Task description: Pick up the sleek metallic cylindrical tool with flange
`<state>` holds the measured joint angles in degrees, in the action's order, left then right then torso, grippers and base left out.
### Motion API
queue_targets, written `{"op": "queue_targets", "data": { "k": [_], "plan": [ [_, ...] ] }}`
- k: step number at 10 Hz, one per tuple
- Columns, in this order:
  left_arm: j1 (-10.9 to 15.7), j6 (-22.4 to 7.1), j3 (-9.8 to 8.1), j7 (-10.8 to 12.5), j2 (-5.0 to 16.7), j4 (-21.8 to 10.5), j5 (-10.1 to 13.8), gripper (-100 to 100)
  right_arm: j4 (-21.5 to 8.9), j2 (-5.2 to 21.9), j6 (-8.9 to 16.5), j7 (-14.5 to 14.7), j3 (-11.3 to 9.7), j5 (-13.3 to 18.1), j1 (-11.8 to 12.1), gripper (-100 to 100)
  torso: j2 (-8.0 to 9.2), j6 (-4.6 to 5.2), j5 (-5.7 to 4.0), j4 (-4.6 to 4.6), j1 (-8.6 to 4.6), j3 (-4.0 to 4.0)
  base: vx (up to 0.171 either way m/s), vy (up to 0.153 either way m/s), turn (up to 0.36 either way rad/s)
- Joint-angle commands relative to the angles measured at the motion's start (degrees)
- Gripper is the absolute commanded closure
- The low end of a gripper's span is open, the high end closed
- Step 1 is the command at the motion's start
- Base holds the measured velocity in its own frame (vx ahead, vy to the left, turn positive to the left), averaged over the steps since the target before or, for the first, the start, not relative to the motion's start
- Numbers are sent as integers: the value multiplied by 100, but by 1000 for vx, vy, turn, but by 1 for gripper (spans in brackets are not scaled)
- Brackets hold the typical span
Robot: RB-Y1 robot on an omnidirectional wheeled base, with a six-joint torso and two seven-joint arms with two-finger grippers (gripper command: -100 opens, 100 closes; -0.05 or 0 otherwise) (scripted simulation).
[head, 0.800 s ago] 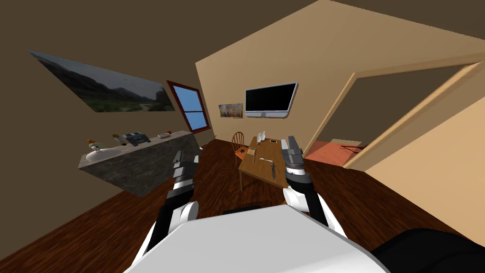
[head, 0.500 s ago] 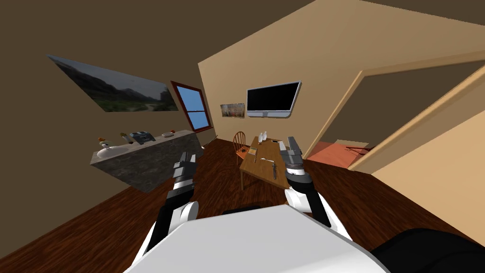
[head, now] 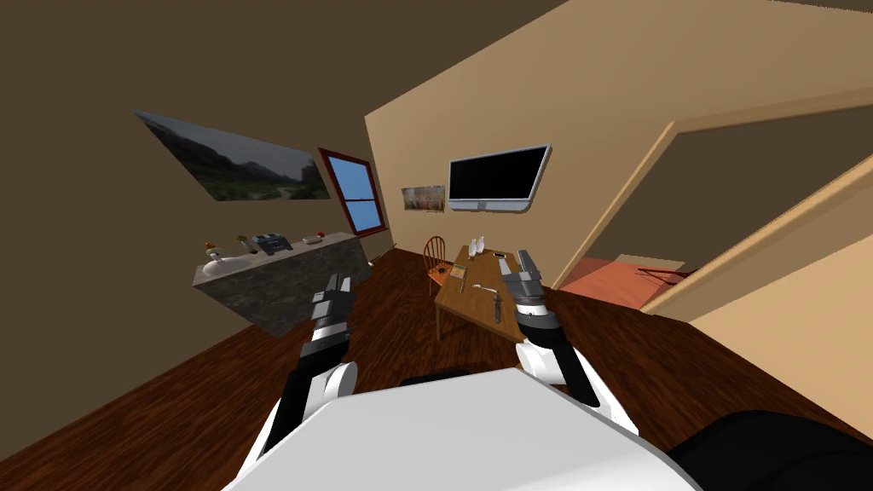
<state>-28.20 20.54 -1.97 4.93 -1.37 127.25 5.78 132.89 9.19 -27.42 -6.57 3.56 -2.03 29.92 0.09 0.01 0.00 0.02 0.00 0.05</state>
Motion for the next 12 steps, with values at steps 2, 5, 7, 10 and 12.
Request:
{"op": "queue_targets", "data": {
  "k": [2,5,7,10,12],
  "plan": [
    [0,0,0,0,0,0,0,0,-92,108,113,-383,6,-180,22,-100,-1,-2,0,0,0,-1,-18,4,68],
    [0,0,0,0,0,0,0,0,-326,310,283,-882,41,-557,72,-100,-3,0,0,-1,-1,-2,-16,3,83],
    [0,0,0,0,0,0,0,0,-463,413,383,-1194,58,-767,97,-100,-3,0,-1,-1,-3,-2,-19,-1,94],
    [0,0,0,0,0,0,0,0,-614,518,492,-1675,73,-990,121,-100,-3,-1,-1,-1,-4,-2,-14,-2,73],
    [-1,0,0,0,0,0,0,0,-778,628,612,-1955,87,-1226,143,-100,-6,1,-1,-1,-3,-3,-8,-3,60]
  ]
}}
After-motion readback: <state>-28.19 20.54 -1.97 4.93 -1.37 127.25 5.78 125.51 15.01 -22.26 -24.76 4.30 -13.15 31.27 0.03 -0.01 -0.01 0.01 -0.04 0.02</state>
